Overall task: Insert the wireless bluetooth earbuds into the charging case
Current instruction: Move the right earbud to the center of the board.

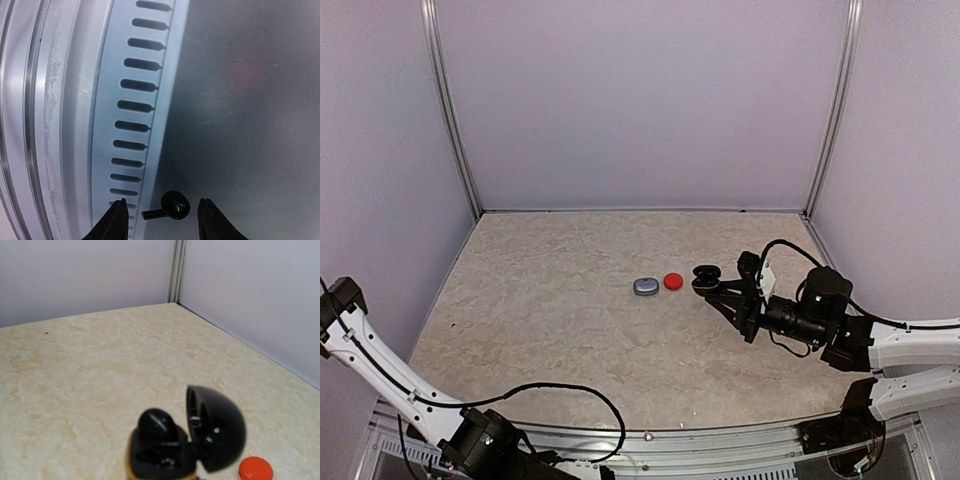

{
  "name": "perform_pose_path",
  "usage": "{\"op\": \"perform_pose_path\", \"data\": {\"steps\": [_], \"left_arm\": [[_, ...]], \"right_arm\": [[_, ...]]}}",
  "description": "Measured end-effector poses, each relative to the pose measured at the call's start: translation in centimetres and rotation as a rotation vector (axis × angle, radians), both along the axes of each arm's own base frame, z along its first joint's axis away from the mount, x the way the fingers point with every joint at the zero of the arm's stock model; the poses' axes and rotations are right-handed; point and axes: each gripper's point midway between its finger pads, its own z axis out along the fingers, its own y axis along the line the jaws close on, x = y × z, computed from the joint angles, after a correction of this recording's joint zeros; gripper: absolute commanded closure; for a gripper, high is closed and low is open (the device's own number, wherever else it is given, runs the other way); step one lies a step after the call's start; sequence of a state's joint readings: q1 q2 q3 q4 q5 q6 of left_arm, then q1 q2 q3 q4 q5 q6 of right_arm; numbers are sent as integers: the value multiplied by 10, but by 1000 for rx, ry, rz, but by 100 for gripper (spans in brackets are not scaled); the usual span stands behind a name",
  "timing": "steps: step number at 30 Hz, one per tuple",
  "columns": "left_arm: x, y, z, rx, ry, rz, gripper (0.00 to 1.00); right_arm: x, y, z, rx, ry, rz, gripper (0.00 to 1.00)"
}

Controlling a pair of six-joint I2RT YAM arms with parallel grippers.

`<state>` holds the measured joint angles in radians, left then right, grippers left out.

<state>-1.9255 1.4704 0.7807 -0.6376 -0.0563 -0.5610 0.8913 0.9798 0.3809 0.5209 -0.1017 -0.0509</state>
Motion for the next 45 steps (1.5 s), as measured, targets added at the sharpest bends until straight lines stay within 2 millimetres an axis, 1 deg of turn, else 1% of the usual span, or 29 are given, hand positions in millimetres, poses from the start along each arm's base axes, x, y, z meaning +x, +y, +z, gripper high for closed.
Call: {"op": "perform_pose_path", "data": {"steps": [3,7,15,19,22,23,26,27,29,31,34,36,37,38,40,45], "left_arm": [[-4,3,-6,23,2,-15,54],[-6,4,-6,26,11,-20,58],[-5,0,-10,27,-4,-22,72],[-1,-3,-10,21,-21,-12,79],[13,-9,-9,11,-35,31,82],[22,-11,-9,7,-46,56,82],[68,-29,1,-36,-89,181,83],[86,-37,7,-61,-103,227,83],[125,-55,23,-138,-129,322,83],[164,-69,41,-214,-149,413,83],[221,-80,64,-310,-168,549,83],[263,-82,78,-371,-184,657,83],[280,-81,82,-391,-191,701,83],[293,-80,83,-402,-193,739,83],[308,-78,81,-411,-183,798,83],[319,-69,53,-362,-103,907,82]], "right_arm": [[0,0,0,0,0,3,100],[0,0,0,0,1,5,100],[0,0,0,0,1,5,100],[0,0,0,0,0,4,100],[0,0,0,0,0,5,100],[0,0,0,-1,0,4,100],[0,0,0,-2,-3,4,100],[0,0,0,-2,-3,4,100],[1,-1,0,-1,-4,2,100],[2,-2,1,0,-6,-3,100],[3,-3,2,2,-9,-9,100],[4,-5,4,5,-13,-17,100],[4,-6,5,8,-16,-21,100],[4,-7,7,11,-19,-26,100],[4,-9,11,21,-27,-32,100],[6,-11,14,26,-33,-49,100]]}}
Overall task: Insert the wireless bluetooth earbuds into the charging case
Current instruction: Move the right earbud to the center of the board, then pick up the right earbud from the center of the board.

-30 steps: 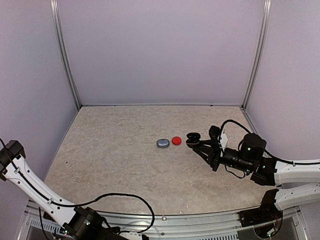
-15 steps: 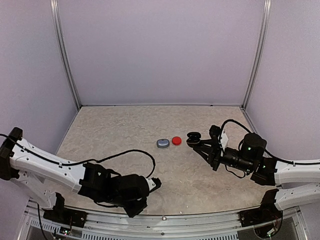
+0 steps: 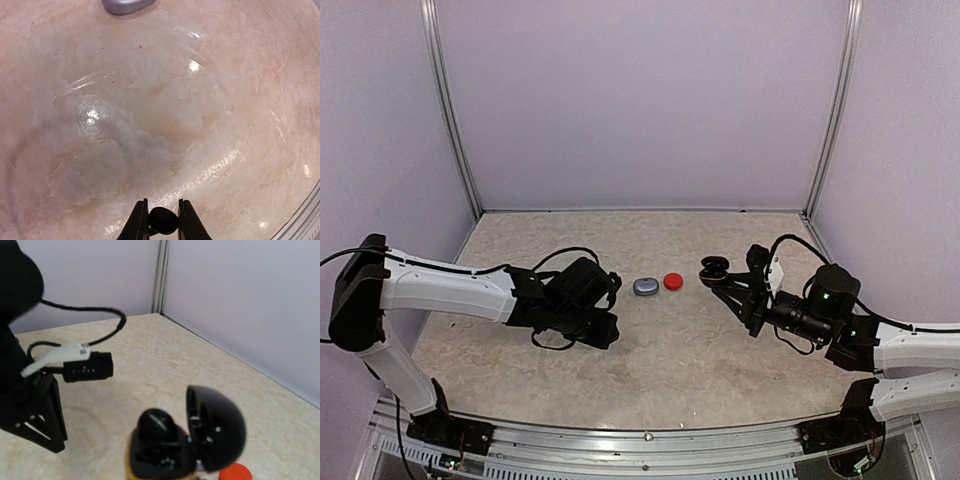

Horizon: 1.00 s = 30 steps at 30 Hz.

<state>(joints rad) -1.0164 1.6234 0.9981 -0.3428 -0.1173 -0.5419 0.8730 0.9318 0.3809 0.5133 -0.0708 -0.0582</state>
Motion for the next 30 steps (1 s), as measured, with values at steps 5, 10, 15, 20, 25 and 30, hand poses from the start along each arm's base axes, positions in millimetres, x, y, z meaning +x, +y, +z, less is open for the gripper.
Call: {"op": "perform_pose_path", "data": {"steps": [5,10,15,20,25,30], "left_arm": [[4,17,-23,-8,101,89,80],[7,25,-37,-12,163,138,64],[5,38,-49,62,202,129,56],[16,35,-33,163,181,45,57],[24,25,-19,242,154,-91,58],[18,26,-31,390,166,-229,59]], "right_arm": [[1,-1,-2,-6,5,-6,100],[1,-1,-4,-13,10,-8,100],[1,-1,-7,-21,17,-8,100],[1,-1,-8,-26,20,-8,100],[0,-2,-6,-23,18,-8,100],[-1,-3,-4,-18,14,-8,100]]}}
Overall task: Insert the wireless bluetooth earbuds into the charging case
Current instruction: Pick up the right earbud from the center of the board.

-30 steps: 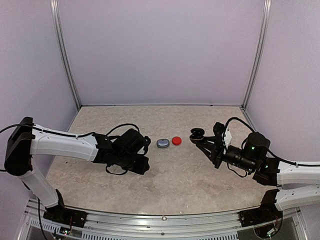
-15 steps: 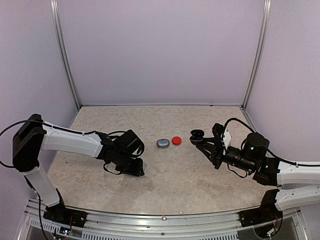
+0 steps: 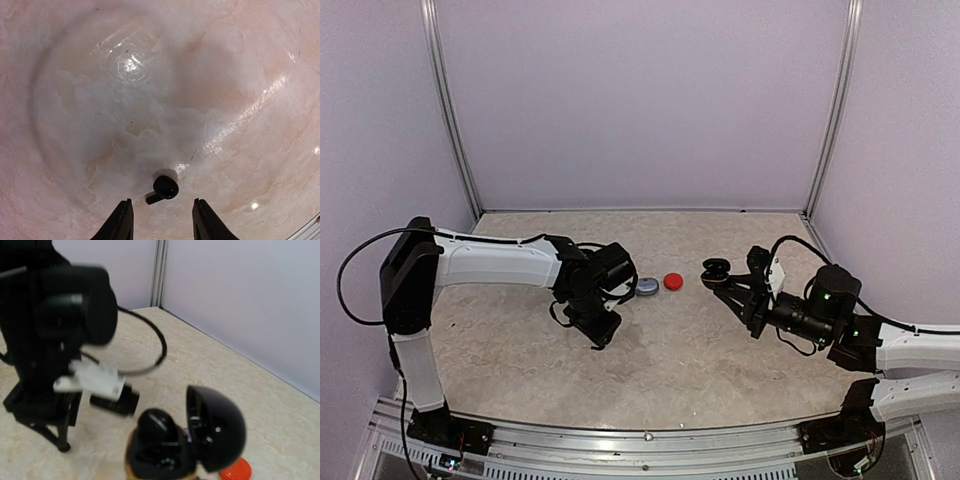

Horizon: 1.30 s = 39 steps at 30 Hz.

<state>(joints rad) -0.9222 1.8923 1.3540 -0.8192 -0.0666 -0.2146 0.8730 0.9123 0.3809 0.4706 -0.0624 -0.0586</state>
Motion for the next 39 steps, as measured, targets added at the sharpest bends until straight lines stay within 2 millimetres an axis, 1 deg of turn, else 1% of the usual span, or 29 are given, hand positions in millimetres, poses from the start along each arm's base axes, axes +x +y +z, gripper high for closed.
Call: {"op": "perform_pose_path", "data": {"steps": [4,7,13,20,23,26,28,32,39], "left_arm": [[-9,2,-15,112,24,-118,60],[-12,6,-20,154,40,-166,61],[-7,9,-20,193,21,-223,62],[0,3,-20,200,2,-274,63],[3,1,-23,203,4,-282,64],[3,2,-27,210,12,-281,67],[6,5,-29,210,19,-270,67],[13,11,-30,206,27,-246,71],[19,17,-30,186,49,-208,69]], "right_arm": [[-1,-1,2,3,-2,0,100],[-1,-1,1,3,-2,0,100],[-1,-1,2,5,-3,0,100],[-1,-1,2,5,-3,0,100],[-1,-1,2,5,-4,0,100],[-1,-2,3,8,-6,-3,100],[-1,-2,3,8,-7,-4,100],[-1,-2,3,8,-7,-5,100],[0,-2,3,7,-7,-8,100]]}}
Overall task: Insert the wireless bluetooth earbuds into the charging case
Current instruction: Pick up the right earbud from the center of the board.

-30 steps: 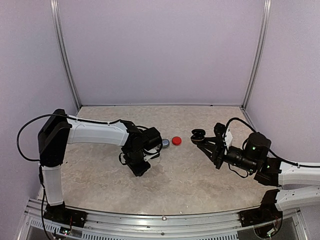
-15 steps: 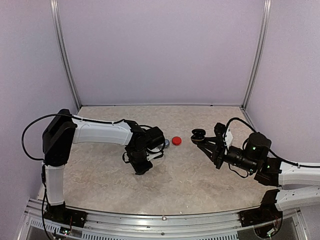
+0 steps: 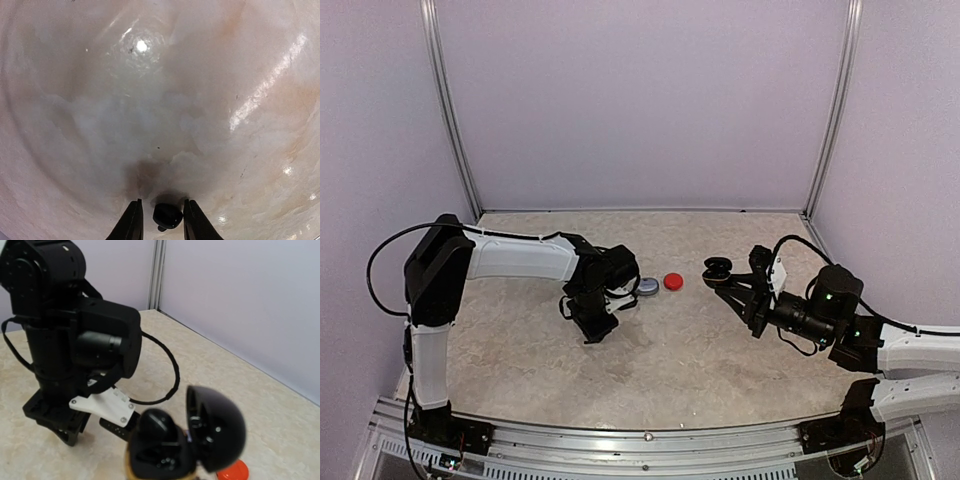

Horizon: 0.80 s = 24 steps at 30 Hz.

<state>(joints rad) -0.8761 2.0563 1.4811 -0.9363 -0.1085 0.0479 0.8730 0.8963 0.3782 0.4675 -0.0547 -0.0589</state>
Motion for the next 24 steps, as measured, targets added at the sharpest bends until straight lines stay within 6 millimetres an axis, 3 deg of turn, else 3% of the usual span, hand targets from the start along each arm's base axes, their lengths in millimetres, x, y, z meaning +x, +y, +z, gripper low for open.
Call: {"op": "perform_pose_path", "data": {"steps": [10,24], "left_arm": [[-1,1,-1,-36,44,43,66],[-7,5,-4,-50,75,54,84]], "right_arm": [[0,0,0,-1,0,-2,100],[0,0,0,-3,-2,-2,100]]}}
